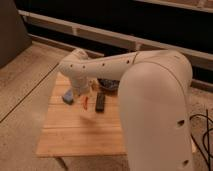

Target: Place the pepper on the white sponge

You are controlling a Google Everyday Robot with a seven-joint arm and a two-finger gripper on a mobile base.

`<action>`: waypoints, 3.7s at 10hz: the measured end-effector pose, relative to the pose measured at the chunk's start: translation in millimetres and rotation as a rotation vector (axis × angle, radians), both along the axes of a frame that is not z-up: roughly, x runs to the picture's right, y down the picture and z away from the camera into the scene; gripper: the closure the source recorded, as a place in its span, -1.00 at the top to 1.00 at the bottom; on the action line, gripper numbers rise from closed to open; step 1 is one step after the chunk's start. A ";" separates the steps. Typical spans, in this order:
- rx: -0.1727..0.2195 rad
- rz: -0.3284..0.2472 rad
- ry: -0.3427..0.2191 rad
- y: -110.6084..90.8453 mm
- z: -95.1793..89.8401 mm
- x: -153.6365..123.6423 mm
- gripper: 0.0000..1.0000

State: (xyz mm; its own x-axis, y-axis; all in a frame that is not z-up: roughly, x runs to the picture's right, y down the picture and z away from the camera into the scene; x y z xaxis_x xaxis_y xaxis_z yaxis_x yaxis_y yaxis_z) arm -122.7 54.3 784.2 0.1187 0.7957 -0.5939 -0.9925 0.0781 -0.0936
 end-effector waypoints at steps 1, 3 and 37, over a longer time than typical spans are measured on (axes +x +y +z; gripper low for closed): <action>-0.008 0.014 -0.015 -0.8 11.9 -0.1 0.30; -0.010 0.052 -0.042 -8.8 32.7 6.6 0.30; 0.018 -0.146 -0.140 -61.4 58.9 -19.4 -1.00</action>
